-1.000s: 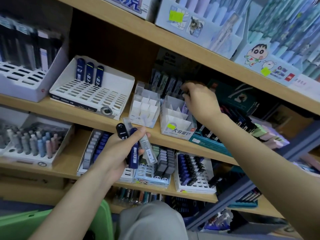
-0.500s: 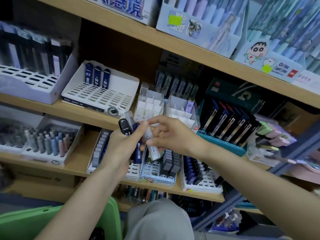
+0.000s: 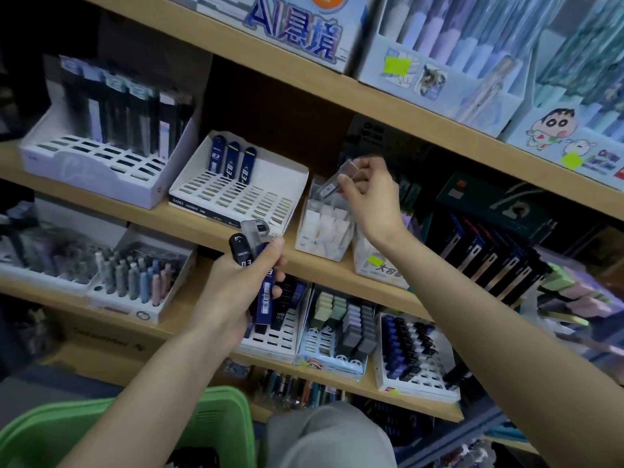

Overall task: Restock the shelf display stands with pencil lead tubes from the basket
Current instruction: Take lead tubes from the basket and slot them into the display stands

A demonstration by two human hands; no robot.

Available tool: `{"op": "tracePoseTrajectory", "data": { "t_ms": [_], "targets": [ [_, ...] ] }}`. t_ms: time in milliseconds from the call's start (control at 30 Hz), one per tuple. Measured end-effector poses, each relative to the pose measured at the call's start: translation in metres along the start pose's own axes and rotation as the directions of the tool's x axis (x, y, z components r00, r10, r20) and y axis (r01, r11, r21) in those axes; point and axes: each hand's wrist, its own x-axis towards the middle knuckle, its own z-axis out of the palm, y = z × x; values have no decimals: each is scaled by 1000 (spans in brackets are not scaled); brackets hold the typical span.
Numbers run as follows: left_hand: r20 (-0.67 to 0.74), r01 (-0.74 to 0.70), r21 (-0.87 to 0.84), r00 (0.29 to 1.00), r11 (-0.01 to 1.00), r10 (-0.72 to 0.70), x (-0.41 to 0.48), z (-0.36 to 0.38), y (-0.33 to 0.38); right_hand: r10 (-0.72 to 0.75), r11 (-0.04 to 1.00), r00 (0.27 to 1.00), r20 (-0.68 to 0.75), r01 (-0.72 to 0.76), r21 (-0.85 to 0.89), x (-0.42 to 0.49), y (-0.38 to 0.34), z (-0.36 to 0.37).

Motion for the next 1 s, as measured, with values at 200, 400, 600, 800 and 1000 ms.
{"op": "tracePoseTrajectory", "data": {
  "t_ms": [200, 400, 600, 800, 1000],
  "targets": [
    [-2, 9, -6, 1000, 1000, -9, 2, -9, 2, 36, 998, 999, -6, -37, -54, 15, 5, 11],
    [4, 11, 4, 1000, 1000, -11, 7, -12, -1, -95, 991, 992, 82, 86, 102, 1, 4, 8],
    [3, 36, 0, 999, 999, -36, 8, -7, -3, -85, 996, 996, 36, 86, -34, 14, 9, 13],
    [7, 46, 10, 999, 999, -46, 10, -6, -3, -154, 976, 977, 146, 173, -129, 22, 14, 12],
    [10, 55, 27, 998, 998, -55, 11, -5, -5, 11, 1000, 983, 185, -8, -18, 20, 20, 19]
  ]
}}
